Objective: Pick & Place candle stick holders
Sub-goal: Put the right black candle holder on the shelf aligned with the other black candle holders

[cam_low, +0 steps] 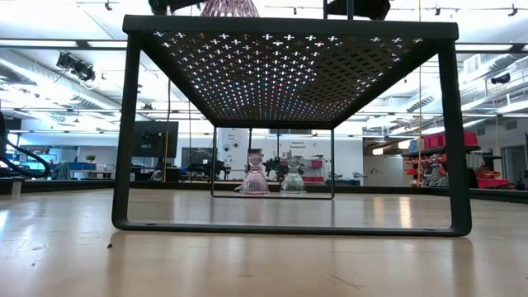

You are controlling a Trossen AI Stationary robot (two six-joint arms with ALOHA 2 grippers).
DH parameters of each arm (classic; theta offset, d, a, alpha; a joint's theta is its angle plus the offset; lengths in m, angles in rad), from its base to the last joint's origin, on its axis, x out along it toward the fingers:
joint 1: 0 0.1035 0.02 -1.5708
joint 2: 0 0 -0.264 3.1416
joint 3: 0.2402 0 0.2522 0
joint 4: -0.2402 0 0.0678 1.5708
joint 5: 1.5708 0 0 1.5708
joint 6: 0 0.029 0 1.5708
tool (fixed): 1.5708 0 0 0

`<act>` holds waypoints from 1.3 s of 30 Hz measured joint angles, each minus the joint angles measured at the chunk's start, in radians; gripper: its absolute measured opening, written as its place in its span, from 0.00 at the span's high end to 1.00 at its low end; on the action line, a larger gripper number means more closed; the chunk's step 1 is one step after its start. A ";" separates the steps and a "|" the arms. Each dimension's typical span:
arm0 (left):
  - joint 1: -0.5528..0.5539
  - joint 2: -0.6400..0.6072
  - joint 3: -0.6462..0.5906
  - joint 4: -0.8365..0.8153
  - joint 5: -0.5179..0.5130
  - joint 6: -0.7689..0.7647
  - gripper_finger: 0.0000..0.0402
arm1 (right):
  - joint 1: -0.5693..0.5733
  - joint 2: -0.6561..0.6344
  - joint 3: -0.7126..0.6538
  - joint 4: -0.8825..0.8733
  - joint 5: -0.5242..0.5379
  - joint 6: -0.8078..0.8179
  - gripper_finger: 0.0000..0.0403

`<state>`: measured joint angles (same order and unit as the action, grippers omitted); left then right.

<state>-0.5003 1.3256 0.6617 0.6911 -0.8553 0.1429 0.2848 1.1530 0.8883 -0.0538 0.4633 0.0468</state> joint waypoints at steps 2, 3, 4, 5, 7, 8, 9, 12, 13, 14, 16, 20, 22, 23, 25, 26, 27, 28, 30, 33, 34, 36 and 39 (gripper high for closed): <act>0.000 0.000 0.000 -0.003 -0.055 0.001 0.45 | 0.000 -0.003 0.000 -0.030 -0.003 0.014 0.32; 0.002 0.000 0.000 -0.010 -0.071 0.008 0.45 | 0.000 -0.003 0.000 -0.034 -0.007 0.016 0.32; 0.007 0.000 0.000 -0.018 -0.086 0.024 0.45 | 0.001 -0.003 0.000 -0.033 -0.008 0.016 0.32; 0.014 0.000 0.000 -0.023 -0.096 0.032 0.45 | 0.001 -0.003 0.000 -0.033 -0.008 0.015 0.32; 0.041 0.000 0.000 -0.031 -0.108 0.033 0.45 | 0.001 -0.003 0.000 -0.033 -0.008 0.003 0.32; 0.060 0.000 0.000 -0.035 -0.110 0.030 0.45 | 0.001 -0.003 0.000 -0.033 -0.008 -0.001 0.32; 0.082 0.000 0.000 -0.036 -0.109 0.028 0.45 | 0.001 -0.003 0.000 -0.033 -0.008 -0.002 0.32; 0.156 0.000 0.000 -0.050 -0.082 0.018 0.45 | 0.001 -0.003 0.000 -0.047 -0.011 0.002 0.32; 0.184 0.000 0.000 -0.064 -0.063 -0.002 0.45 | 0.001 -0.003 0.000 -0.058 -0.011 0.007 0.32; 0.213 0.000 0.000 -0.077 -0.036 -0.020 0.45 | 0.001 -0.003 0.000 -0.071 -0.010 0.014 0.32; 0.271 -0.011 0.000 -0.121 0.021 -0.050 0.45 | 0.001 -0.003 0.000 -0.093 -0.011 0.018 0.32; 0.383 -0.046 -0.001 -0.224 0.076 -0.110 0.45 | 0.001 -0.003 0.000 -0.113 -0.028 0.017 0.32; 0.438 -0.062 -0.001 -0.258 0.132 -0.134 0.45 | 0.001 -0.004 0.000 -0.118 -0.043 0.004 0.32; 0.467 -0.069 0.000 -0.277 0.158 -0.141 0.45 | 0.001 -0.004 0.000 -0.123 -0.045 0.001 0.32; 0.520 -0.075 0.000 -0.304 0.191 -0.158 0.45 | 0.002 -0.005 0.000 -0.129 -0.044 0.006 0.32; 0.547 -0.077 0.000 -0.307 0.209 -0.158 0.45 | 0.002 -0.006 0.000 -0.135 -0.040 0.006 0.32; 0.573 -0.078 0.000 -0.314 0.229 -0.160 0.45 | 0.002 -0.009 0.000 -0.144 -0.029 0.005 0.32; 0.599 -0.078 0.000 -0.326 0.247 -0.164 0.45 | 0.002 -0.012 0.000 -0.146 -0.017 0.006 0.32; 0.653 -0.077 0.000 -0.341 0.292 -0.187 0.45 | 0.002 -0.015 0.000 -0.150 0.012 0.006 0.32; 0.733 -0.077 0.000 -0.351 0.383 -0.229 0.45 | 0.001 -0.017 0.000 -0.150 0.027 -0.002 0.32; 0.759 -0.076 0.000 -0.353 0.414 -0.242 0.45 | 0.001 -0.018 0.000 -0.151 0.026 -0.002 0.32; 0.801 -0.076 0.000 -0.350 0.463 -0.263 0.45 | 0.001 -0.019 0.000 -0.155 0.019 -0.002 0.32; 0.854 -0.076 0.000 -0.350 0.526 -0.271 0.45 | 0.001 -0.019 0.000 -0.178 -0.006 -0.002 0.32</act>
<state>0.3532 1.2491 0.6617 0.3413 -0.3293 -0.1283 0.2859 1.1339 0.8883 -0.2313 0.4569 0.0444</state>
